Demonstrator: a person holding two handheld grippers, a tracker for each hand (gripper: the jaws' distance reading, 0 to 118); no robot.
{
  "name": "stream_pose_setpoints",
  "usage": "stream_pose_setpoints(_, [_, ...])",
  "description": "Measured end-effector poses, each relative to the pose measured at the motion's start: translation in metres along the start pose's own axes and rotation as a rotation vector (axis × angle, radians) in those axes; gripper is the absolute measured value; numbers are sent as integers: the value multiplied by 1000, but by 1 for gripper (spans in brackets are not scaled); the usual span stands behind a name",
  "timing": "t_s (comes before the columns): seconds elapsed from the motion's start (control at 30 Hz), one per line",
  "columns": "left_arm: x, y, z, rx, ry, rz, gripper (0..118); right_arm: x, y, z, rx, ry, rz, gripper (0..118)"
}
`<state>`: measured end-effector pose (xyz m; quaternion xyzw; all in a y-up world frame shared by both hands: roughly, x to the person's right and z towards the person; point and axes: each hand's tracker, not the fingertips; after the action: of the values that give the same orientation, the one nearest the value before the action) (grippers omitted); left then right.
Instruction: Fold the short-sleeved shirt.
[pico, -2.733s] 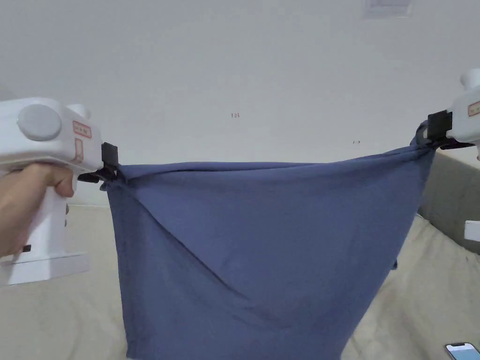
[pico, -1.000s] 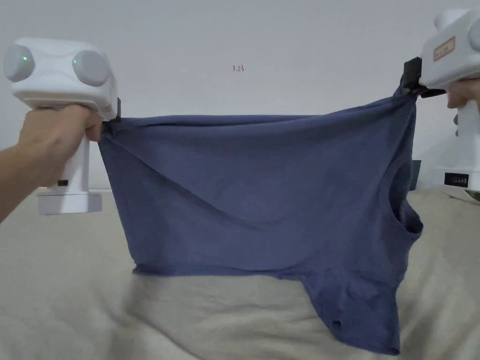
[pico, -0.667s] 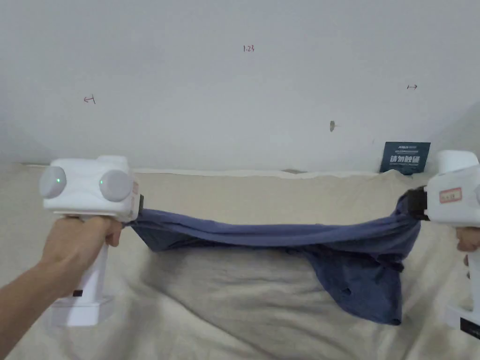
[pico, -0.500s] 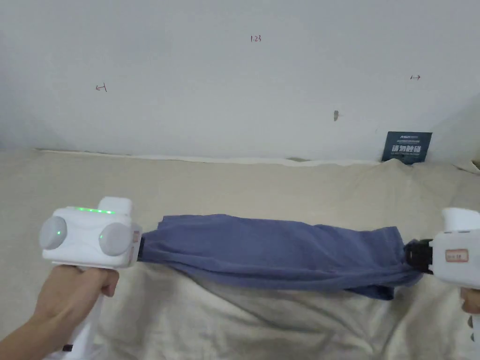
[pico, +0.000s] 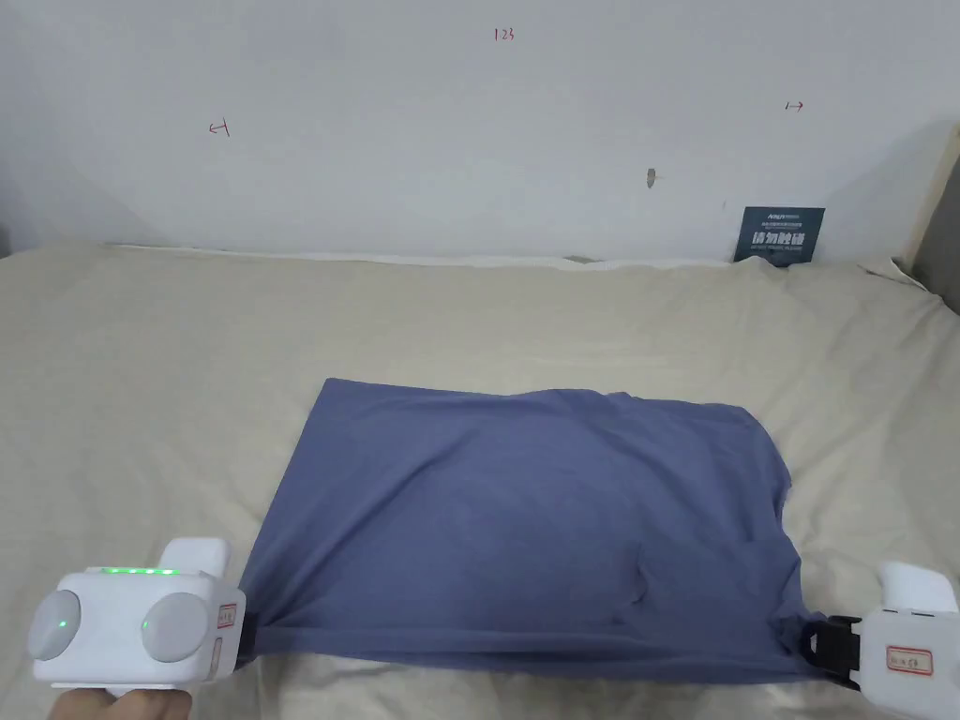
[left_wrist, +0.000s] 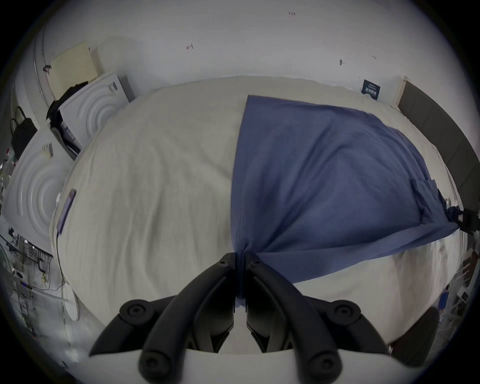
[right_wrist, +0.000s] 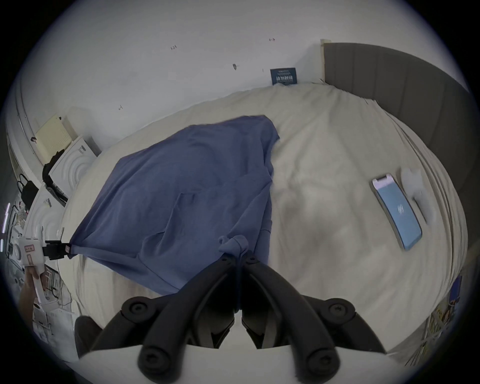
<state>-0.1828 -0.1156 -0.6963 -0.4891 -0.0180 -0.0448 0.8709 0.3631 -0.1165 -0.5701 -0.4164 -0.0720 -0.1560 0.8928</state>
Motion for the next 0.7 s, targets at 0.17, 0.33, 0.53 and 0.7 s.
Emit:
stream_pose_setpoints(0.17, [-7, -44, 27, -7, -33, 24, 5, 19, -44, 23, -20, 26, -26, 4])
stream_pose_setpoints(0.33, [-11, -76, 48, -27, -70, 15, 5, 37, -70, 38, -27, 35, -52, 4])
stream_pose_setpoints(0.53, [-10, -94, 60, -51, -72, -10, 5, 36, -92, 55, -59, 30, -53, 4])
stream_pose_setpoints(0.7, [-12, -94, 58, -59, -74, 24, 28, 30, -95, 50, -90, -30, -52, 13])
